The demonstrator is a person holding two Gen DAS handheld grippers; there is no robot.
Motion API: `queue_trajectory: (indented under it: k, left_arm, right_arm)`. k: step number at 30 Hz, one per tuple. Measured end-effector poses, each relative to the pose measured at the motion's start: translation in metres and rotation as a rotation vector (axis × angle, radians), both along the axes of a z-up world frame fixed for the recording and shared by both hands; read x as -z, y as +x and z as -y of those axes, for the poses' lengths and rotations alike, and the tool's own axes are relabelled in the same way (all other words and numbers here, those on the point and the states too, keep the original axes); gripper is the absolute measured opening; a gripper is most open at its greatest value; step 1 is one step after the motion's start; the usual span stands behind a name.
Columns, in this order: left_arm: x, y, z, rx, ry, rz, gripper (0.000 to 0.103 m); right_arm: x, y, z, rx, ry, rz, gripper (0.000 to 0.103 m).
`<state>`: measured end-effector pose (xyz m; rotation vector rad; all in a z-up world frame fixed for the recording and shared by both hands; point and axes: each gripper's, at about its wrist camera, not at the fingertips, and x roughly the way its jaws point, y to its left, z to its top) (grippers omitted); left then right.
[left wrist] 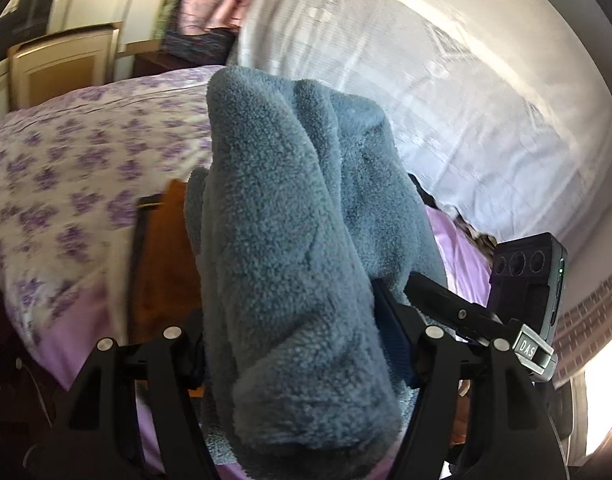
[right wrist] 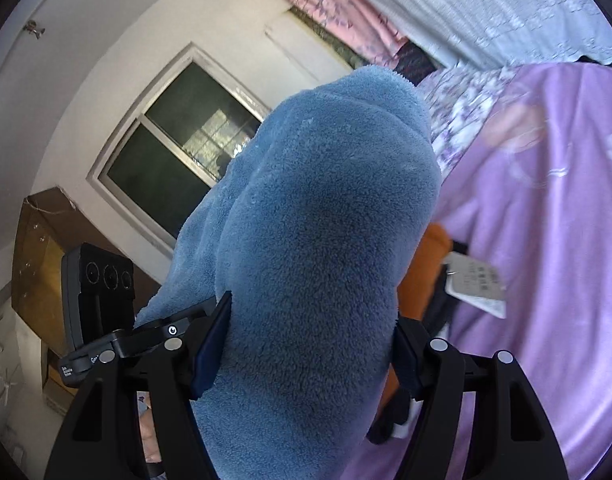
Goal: Fold small clothes
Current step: 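Carry the lifted bundle with both tools toward the pile of folded clothes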
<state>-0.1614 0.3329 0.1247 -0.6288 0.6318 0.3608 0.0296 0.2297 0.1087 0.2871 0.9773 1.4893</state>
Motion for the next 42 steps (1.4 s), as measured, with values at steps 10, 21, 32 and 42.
queue_trajectory:
  k: [10,21,32,42]
  left_arm:
    - [0.099,-0.008,-0.074,-0.067,-0.204,-0.027,0.099]
    - [0.052,-0.022,-0.054,-0.108,-0.08,0.019,0.099]
    - [0.045,0.003,-0.077,-0.301,0.139,-0.161,0.099]
    - [0.069,-0.034,-0.102,-0.379,0.068,-0.151,0.099]
  right_arm:
    - [0.069,0.007,-0.037,0.001,-0.151,-0.006,0.087]
    - [-0.009,-0.007,0.006,0.113,-0.045,0.281,0.087]
    - [0.009,-0.031,-0.031,0.099,-0.127,0.446,0.049]
    - [0.001,-0.058,-0.053,0.053,-0.14,0.55,0.049]
